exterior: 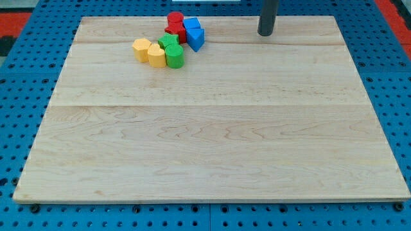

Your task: Push the red circle towards center left

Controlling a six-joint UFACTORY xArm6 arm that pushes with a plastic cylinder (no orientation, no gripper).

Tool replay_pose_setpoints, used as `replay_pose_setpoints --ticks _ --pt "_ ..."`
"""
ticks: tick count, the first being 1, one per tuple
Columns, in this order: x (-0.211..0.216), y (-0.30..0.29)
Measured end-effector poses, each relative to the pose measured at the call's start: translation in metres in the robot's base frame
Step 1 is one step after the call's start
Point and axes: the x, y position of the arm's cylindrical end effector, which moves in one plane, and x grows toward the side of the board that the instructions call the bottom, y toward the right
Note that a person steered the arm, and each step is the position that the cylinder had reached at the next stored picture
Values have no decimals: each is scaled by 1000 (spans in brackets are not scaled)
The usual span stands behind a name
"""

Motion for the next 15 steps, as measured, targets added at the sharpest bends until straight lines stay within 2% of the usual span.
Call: replay_pose_setpoints --ticks 1,3,4,5,6,8,9,11,12,14,15 --pt "-11 -25" --pt "-6 -107" --pt "-33 -131" --pt "-42 -157" --pt "-43 -163" --pt "-25 -214" --pt "-37 -201" --pt "-41 -271" --pt "-15 -318" --pt "-1 -331" --pt "62 -331"
